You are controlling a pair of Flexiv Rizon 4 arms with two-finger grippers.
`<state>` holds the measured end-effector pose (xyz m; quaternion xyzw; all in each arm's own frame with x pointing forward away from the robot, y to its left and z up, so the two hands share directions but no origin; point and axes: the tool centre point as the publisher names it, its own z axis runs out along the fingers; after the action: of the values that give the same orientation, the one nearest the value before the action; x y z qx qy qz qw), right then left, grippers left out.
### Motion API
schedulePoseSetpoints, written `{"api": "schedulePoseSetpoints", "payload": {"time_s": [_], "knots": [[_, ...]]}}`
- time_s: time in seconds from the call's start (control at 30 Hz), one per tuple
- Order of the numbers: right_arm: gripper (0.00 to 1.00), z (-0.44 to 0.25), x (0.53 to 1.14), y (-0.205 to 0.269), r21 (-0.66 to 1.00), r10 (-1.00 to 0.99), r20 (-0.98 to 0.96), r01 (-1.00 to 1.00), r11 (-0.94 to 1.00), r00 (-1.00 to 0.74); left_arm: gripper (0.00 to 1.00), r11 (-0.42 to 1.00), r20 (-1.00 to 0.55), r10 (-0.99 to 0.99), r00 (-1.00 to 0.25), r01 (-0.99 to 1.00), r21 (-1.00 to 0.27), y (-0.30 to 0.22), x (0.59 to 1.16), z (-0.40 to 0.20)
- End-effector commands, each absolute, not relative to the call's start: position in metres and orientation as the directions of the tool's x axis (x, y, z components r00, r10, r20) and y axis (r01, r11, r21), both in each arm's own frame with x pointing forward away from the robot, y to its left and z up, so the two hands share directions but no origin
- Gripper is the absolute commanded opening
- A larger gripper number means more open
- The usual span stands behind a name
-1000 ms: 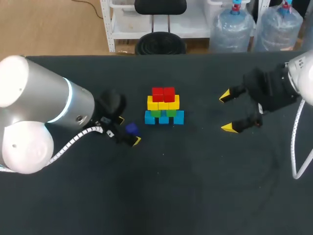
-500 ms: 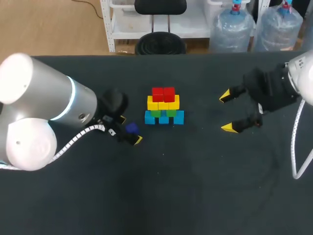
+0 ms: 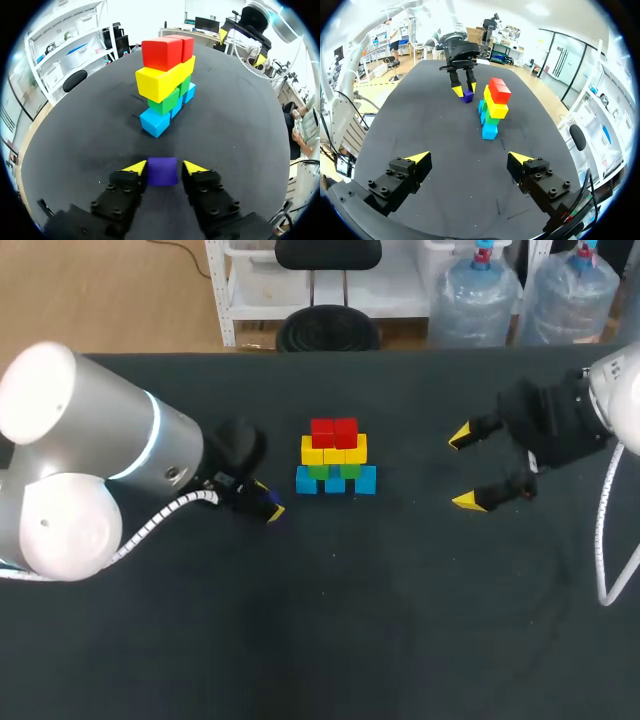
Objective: Place the blue cubes, place green cubes on the blue cubes, place the yellow cubes on the green cubes, then place the red cubes on the yellow cubes, and place purple cube on the red cubes.
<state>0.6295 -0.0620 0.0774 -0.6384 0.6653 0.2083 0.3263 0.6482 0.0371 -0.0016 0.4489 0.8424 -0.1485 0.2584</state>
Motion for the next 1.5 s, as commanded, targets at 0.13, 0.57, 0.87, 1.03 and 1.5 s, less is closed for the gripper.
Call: {"api": "schedulePoseSetpoints", "payload": {"time_s": [0.13, 0.57, 0.87, 1.03, 1.5], "knots": [[1.0, 0.076, 0.63, -0.062, -0.139, -0.71, -0.703, -0.986, 0.097, 0.03, 0.0, 0.545, -0.569, 0.683, -0.457, 0.838, -0.019, 0.037, 0.65, -0.001], [1.0, 0.076, 0.63, -0.062, -0.139, -0.71, -0.703, -0.986, 0.097, 0.03, 0.0, 0.414, -0.539, 0.766, -0.349, 0.91, -0.001, 0.047, 0.639, 0.044], [1.0, 0.076, 0.63, -0.062, -0.139, -0.71, -0.703, -0.986, 0.097, 0.03, 0.0, 0.295, -0.507, 0.828, -0.24, 0.955, 0.029, 0.055, 0.637, 0.091], [1.0, 0.076, 0.63, -0.062, -0.139, -0.71, -0.703, -0.986, 0.097, 0.03, 0.0, 0.263, -0.523, 0.829, -0.2, 0.964, 0.049, 0.053, 0.637, 0.117], [1.0, 0.076, 0.63, -0.062, -0.139, -0.71, -0.703, -0.986, 0.097, 0.03, 0.0, 0.129, -0.525, 0.849, -0.062, 0.987, 0.092, 0.029, 0.649, 0.15]]}}
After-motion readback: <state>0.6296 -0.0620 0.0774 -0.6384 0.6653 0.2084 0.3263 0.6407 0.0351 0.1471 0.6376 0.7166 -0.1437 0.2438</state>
